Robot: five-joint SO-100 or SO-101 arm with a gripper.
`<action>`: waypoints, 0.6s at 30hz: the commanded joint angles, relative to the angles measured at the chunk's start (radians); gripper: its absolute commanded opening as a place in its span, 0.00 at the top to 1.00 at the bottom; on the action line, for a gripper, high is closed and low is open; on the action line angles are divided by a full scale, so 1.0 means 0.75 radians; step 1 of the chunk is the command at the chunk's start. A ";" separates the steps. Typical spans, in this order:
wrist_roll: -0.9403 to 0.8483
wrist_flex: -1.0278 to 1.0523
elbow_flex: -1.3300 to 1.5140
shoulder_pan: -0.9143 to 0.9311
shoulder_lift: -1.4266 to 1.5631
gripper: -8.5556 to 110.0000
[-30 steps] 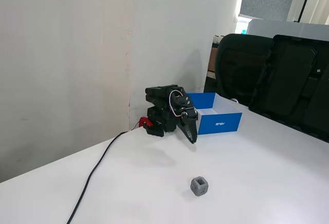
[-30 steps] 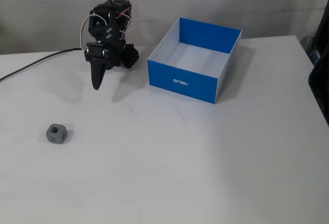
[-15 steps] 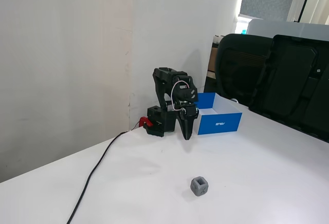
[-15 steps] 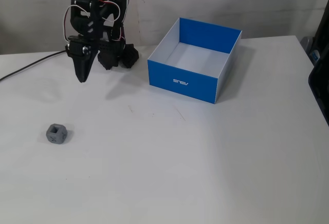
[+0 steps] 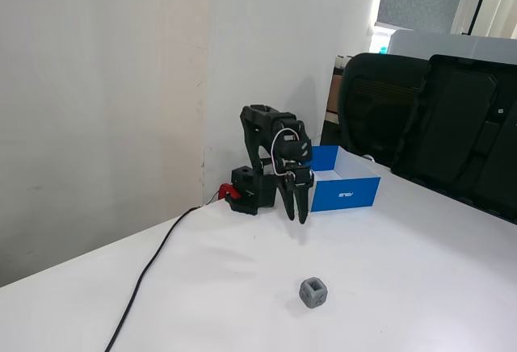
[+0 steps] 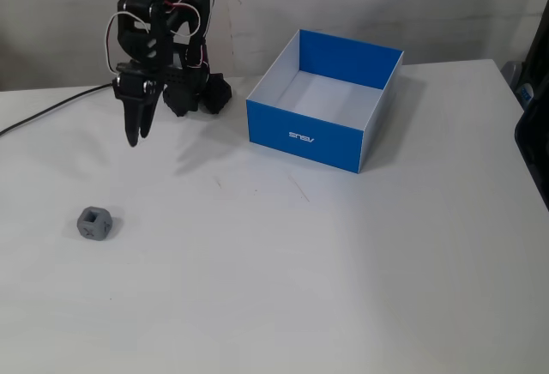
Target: Grasp the gray block and put it in the box.
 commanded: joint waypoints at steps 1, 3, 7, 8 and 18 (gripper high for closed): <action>-0.010 -0.041 -0.123 -0.031 -0.074 0.75; -0.014 -0.051 -0.151 -0.047 -0.131 0.74; -0.029 -0.084 -0.239 -0.080 -0.299 0.74; -0.033 -0.090 -0.272 -0.090 -0.356 0.74; -0.065 -0.106 -0.470 -0.100 -0.659 0.74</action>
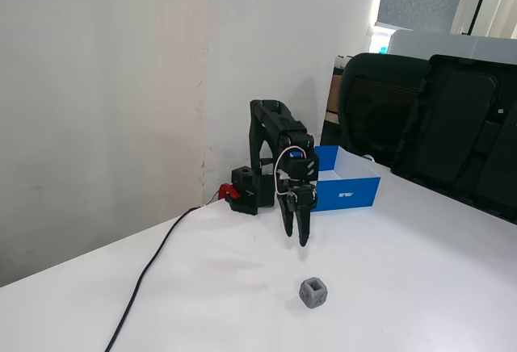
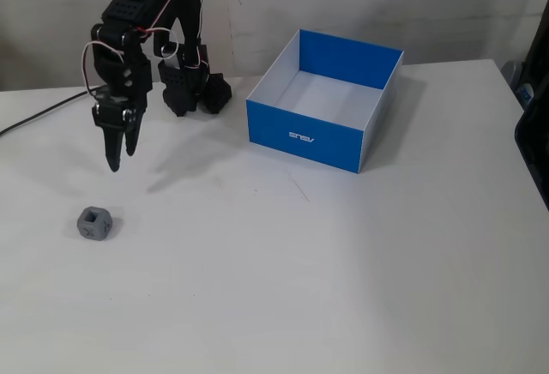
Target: Grasp the gray block and put it in the box.
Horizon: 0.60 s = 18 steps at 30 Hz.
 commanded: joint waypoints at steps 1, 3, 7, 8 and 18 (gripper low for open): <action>-0.016 -0.012 -0.149 0.002 -0.039 0.73; -0.025 0.012 -0.200 0.004 -0.084 0.72; -0.041 0.057 -0.290 0.010 -0.149 0.67; -0.045 0.063 -0.303 0.010 -0.155 0.66; -0.057 0.092 -0.466 -0.016 -0.313 0.65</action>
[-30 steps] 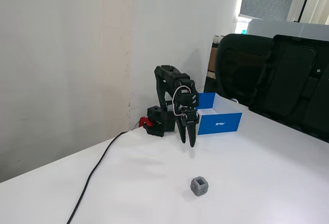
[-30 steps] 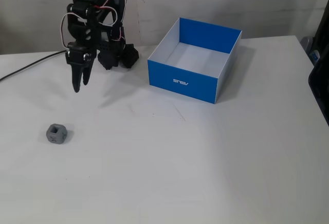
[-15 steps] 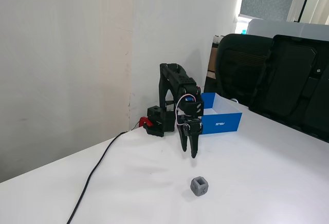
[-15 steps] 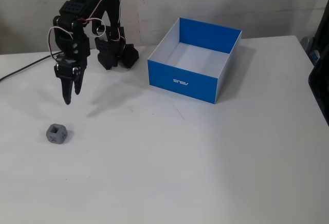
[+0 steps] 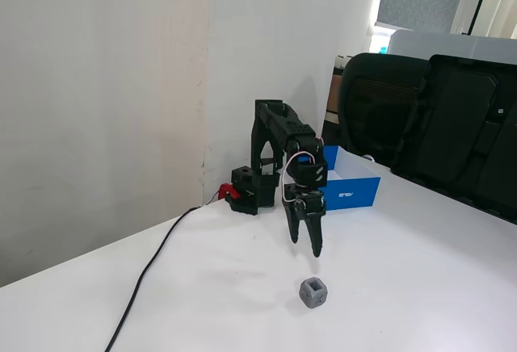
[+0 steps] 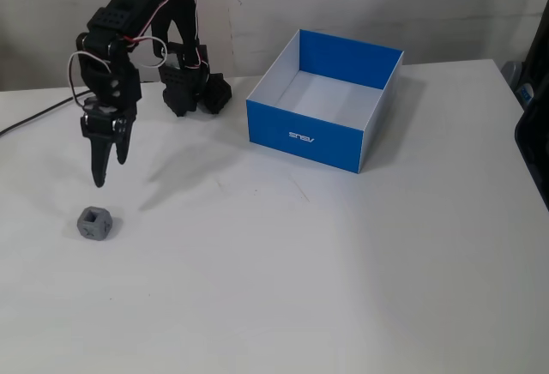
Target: Grasp the gray block and put it in the box.
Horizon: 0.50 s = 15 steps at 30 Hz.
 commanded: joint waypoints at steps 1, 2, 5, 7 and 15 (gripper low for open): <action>-0.018 0.022 -0.172 -0.022 -0.039 0.65; -0.018 0.029 -0.205 -0.027 -0.063 0.65; -0.018 0.061 -0.315 -0.037 -0.147 0.65; -0.018 0.084 -0.378 -0.041 -0.196 0.65; 0.061 0.094 -0.419 -0.047 -0.231 0.67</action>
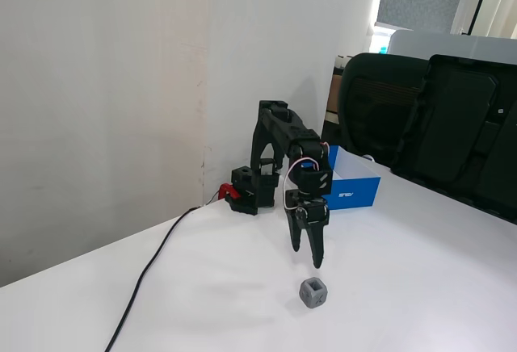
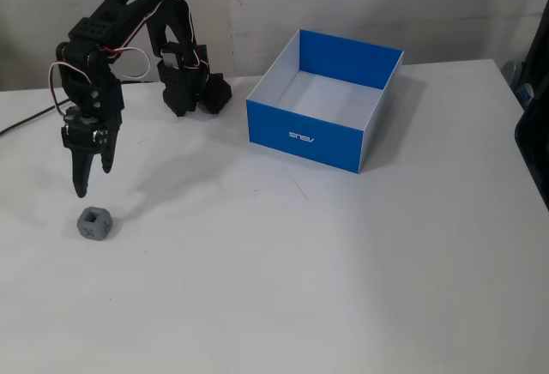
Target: Grasp the gray block and put it in the box.
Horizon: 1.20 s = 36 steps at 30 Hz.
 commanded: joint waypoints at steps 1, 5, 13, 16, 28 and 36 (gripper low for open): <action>0.047 0.008 -0.100 0.004 0.014 0.67; 0.084 0.010 -0.125 0.012 -0.012 0.67; 0.092 0.129 -0.462 -0.004 -0.311 0.67; 0.092 0.145 -0.534 -0.004 -0.372 0.67; 0.086 0.209 -0.749 0.029 -0.548 0.67; 0.076 0.227 -0.798 0.031 -0.638 0.67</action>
